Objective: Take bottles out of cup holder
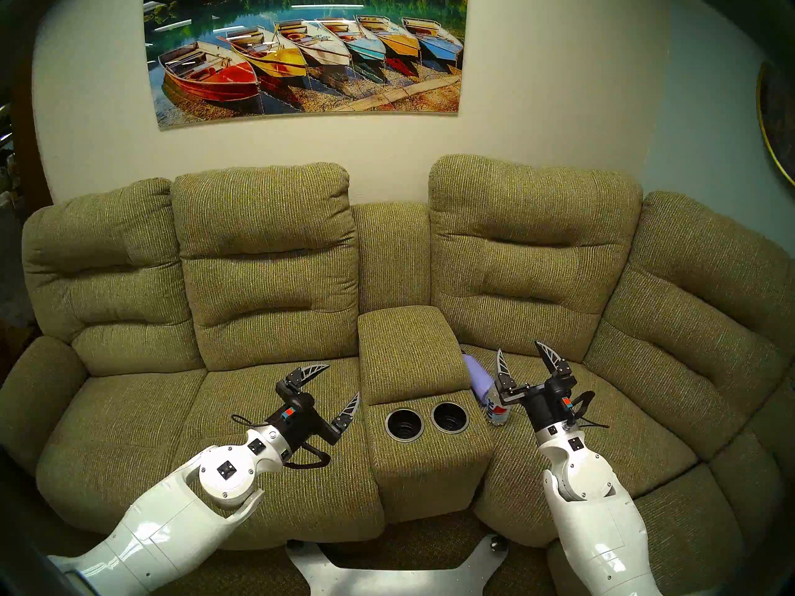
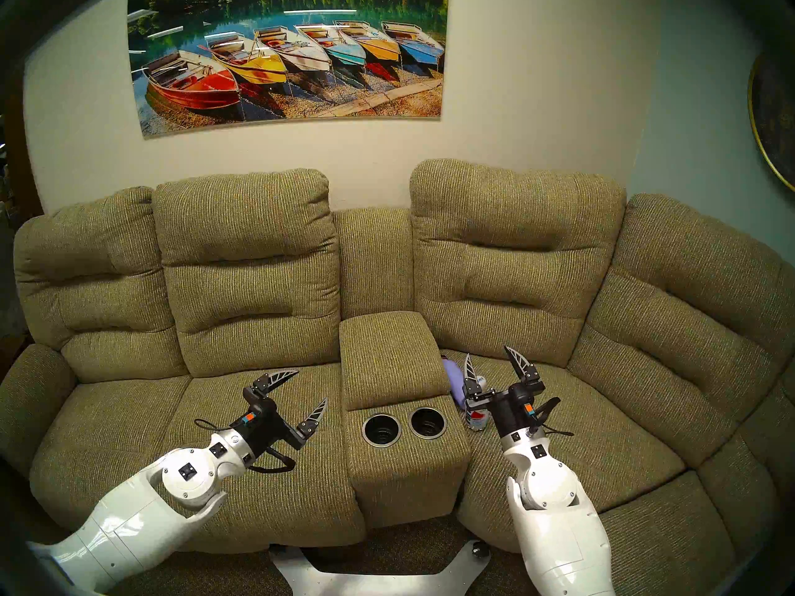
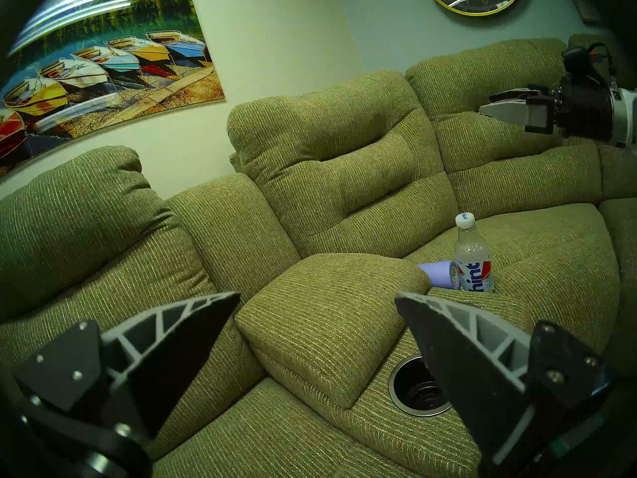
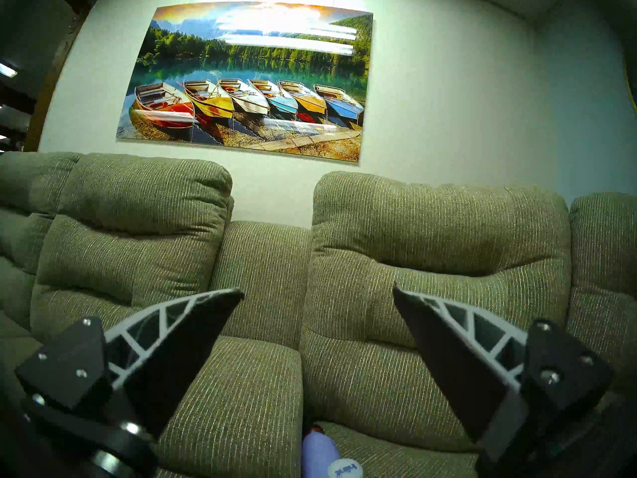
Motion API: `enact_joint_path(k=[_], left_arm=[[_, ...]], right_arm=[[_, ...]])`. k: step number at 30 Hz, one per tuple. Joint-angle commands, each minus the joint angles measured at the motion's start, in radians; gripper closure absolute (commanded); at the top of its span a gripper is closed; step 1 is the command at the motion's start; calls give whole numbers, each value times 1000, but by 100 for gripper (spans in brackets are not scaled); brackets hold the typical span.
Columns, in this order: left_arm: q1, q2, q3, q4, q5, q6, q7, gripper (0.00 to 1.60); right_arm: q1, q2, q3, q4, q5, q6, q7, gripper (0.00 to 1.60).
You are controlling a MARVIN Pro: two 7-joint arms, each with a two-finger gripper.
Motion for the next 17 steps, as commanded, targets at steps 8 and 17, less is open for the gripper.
enact_joint_path(k=[8,17], left_arm=[[1,3,-1,-22,-4,-11,-2,0],[1,4,0,-23,-6,-12,-2,0]], right_arm=[[-90,-2,12,-208,-8,209,-34,0],[-130,-2,16,-296,-18,325,-55,0]])
